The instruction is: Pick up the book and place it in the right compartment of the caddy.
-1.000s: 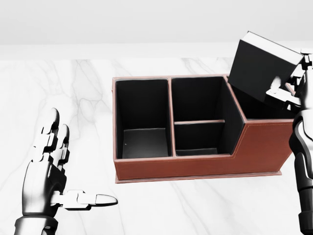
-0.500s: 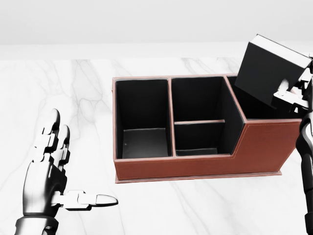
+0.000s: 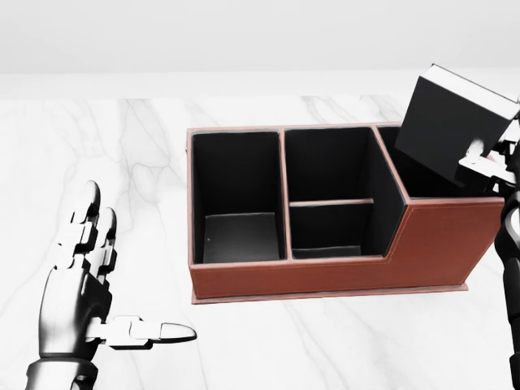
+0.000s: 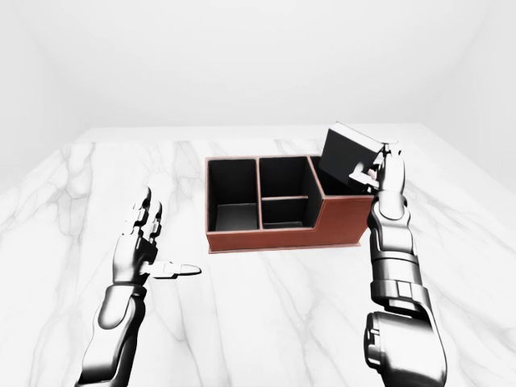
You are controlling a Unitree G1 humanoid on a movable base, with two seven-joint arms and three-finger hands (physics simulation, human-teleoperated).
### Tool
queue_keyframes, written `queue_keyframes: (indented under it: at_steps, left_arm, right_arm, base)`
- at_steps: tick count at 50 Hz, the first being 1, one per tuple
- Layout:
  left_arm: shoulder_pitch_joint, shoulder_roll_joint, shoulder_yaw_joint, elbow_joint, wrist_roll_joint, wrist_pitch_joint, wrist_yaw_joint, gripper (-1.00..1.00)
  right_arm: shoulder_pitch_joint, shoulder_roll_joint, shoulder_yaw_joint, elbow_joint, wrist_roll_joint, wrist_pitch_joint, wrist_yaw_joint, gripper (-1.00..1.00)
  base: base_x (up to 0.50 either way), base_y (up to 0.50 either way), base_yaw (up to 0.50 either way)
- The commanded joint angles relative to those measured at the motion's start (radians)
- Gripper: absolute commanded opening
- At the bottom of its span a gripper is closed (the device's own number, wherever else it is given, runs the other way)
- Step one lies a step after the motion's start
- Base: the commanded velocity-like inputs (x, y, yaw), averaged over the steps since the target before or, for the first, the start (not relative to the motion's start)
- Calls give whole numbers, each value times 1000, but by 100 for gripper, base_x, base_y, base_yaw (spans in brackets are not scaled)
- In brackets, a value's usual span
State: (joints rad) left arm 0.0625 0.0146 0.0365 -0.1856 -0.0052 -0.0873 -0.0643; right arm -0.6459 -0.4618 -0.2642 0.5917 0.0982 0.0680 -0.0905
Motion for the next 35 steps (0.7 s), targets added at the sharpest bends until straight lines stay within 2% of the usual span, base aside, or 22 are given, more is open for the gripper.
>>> queue_keyframes:
  at_steps: [1, 11, 18, 21, 24, 26, 35]
  left_arm:
    - [-1, 1, 1, -2, -2, 0, 0, 100]
    - [-6, 2, 3, 3, -3, 0, -1, 100]
    - [-9, 3, 5, 15, -4, 0, -3, 100]
    - [-9, 2, 5, 18, -4, 0, -2, 100]
    - [-9, 2, 4, 18, -3, 0, -2, 100]
    - [-8, 1, 2, 14, -1, 0, -1, 100]
    - [-5, 1, 0, 11, 0, 0, 1, 100]
  right_arm:
    - [-19, -6, -11, 0, 22, -25, -13, -100]
    - [-57, -11, -1, 73, 14, -57, -13, -100]
    - [-93, -20, 7, 167, 6, -106, -14, -100]
    - [-114, -23, 13, 224, 1, -136, -15, -100]
    - [-119, -25, 16, 232, 0, -138, -17, -100]
    - [-128, -25, 19, 264, -4, -155, -19, -100]
    - [-143, -27, 24, 321, -6, -155, -20, -100]
  base:
    - [0, 0, 0]
    - [0, 0, 0]
    - [0, 0, 0]
    - [0, 0, 0]
    - [0, 0, 0]
    - [0, 0, 0]
    - [0, 0, 0]
